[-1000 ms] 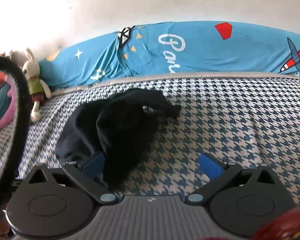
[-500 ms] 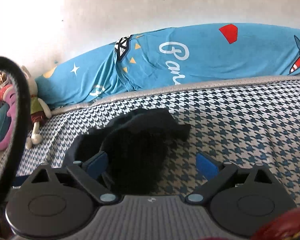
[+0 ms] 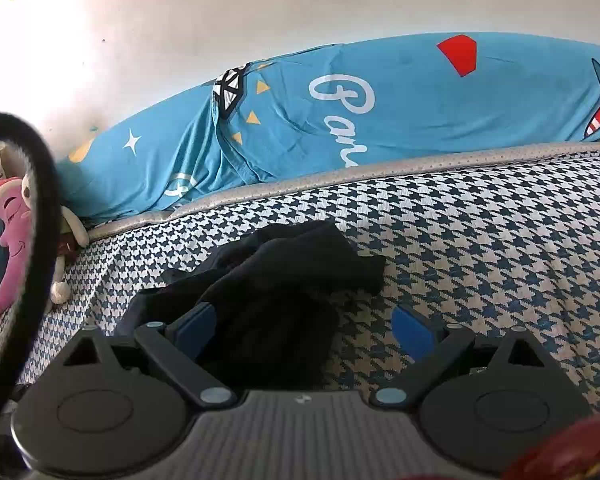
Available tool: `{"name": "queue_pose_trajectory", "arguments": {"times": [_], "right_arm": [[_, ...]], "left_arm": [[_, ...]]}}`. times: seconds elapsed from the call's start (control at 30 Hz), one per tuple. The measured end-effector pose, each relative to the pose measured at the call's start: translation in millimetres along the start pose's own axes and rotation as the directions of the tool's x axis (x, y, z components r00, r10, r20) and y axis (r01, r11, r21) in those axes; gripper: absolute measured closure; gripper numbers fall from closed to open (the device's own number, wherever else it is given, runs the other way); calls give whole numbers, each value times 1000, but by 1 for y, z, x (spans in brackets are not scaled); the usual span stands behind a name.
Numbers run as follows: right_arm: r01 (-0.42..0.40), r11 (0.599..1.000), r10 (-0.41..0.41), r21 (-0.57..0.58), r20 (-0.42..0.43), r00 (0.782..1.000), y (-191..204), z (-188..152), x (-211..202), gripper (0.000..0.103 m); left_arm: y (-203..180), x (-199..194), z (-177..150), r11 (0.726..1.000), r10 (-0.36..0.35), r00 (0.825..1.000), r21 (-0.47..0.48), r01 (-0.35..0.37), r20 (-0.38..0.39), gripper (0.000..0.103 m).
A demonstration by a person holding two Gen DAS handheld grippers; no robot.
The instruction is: Fold clothes
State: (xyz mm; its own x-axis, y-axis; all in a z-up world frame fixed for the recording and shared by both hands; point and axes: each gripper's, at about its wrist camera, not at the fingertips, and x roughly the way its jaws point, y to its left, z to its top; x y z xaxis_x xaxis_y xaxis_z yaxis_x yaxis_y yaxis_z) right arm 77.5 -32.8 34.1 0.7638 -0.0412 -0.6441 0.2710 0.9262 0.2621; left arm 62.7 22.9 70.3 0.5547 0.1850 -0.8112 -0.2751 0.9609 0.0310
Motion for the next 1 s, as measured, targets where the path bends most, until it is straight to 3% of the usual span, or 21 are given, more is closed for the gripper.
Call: {"name": "queue_pose_trajectory", "arguments": {"times": [0.13,0.3,0.5,0.53,0.57,0.67,0.77,0.9,0.93,0.97,1.0], "right_arm": [[8,1000,-8,-26,-2,1000,4,-2,1,11],[9,999,-9,-39,7,1000,6,-4,0,20],[0,999,0,-37,19,1000,7,-5,-2,35],[-3,999,4,-33,21,1000,7,-4,-2,35],[-7,1000,8,-30,25,1000,7,-4,-3,35],[-16,999,17,-34,38,999,7,-3,-4,37],[-29,999,30,-33,44,999,8,-3,-5,37],[-55,998,55,2,52,997,6,-2,-6,36],[-69,998,68,17,53,996,5,-2,-6,36],[-84,996,83,33,53,995,4,-1,-6,36],[-100,994,98,49,53,994,3,-1,-6,35]], "left_arm": [[1,-4,-1,1000,-9,1000,-5,10,19,2],[-8,-8,-4,999,11,999,38,-13,46,14],[-4,-5,-5,1000,-15,1000,12,15,16,64],[-2,-6,-5,1000,-28,999,4,28,19,80],[0,-6,-6,999,-42,999,-5,42,23,89],[1,-12,-7,999,-50,997,3,50,66,98],[-2,-17,-7,999,-39,994,33,36,100,99],[0,-12,-6,999,-24,998,25,22,61,92],[1,-11,-6,1000,-24,998,20,23,57,85],[2,-10,-5,1000,-16,998,15,16,54,57],[4,-11,-5,1000,-5,999,9,5,54,38]]}}
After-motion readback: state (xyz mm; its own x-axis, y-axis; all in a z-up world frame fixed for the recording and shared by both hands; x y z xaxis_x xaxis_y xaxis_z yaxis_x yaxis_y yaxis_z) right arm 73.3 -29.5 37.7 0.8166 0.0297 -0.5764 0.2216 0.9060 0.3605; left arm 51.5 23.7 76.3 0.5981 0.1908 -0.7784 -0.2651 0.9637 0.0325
